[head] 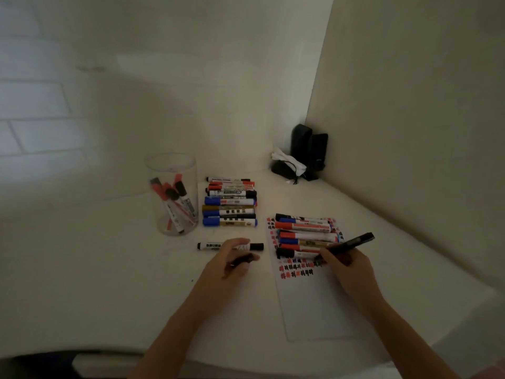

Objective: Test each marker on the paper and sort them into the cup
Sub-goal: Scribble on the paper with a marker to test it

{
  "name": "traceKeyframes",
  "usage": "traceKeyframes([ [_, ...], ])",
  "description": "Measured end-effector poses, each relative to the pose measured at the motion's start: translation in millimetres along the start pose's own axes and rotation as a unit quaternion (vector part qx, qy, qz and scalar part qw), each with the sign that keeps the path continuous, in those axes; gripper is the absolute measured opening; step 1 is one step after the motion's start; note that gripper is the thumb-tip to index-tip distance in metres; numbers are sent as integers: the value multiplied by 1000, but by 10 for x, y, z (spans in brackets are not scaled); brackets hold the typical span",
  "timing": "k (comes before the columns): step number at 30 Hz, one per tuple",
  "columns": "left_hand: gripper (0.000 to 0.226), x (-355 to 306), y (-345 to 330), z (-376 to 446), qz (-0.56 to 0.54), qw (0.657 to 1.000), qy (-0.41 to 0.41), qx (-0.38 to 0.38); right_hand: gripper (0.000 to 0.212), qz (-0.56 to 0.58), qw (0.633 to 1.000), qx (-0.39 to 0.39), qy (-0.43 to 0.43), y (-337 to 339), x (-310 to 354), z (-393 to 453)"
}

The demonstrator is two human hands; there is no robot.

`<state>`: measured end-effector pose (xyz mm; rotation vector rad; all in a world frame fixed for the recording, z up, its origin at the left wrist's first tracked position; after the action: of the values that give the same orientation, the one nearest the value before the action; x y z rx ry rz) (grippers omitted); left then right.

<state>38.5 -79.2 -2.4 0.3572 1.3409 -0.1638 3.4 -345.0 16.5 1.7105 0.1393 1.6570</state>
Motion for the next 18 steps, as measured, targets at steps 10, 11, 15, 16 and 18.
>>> traceKeyframes([
  [10,28,-25,96,26,-77,993,20,-83,26,144,984,99,-35,-631,650,-295],
  [11,27,-33,95,26,-70,994,18,-84,28,152,982,101,-36,-675,687,-313],
  [15,22,-40,106,27,-49,996,-1,-74,26,152,983,96,-27,-785,725,-346],
  [16,22,-39,109,26,-46,996,-6,-71,26,152,984,94,-27,-799,720,-346],
  [18,22,-32,111,25,-51,996,-9,-69,27,141,986,91,-23,-808,720,-346],
])
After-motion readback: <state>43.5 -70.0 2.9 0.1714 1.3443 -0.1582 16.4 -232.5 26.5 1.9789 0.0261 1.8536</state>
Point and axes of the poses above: each hand's wrist, its own z-axis towards the middle knuckle, its own y-axis out of the back of the hand, x = y × z, the point moved 4 cm from there along z, towards the middle knuckle, and after that the axes turned 12 degrees about -z, right-handed, at the moved point
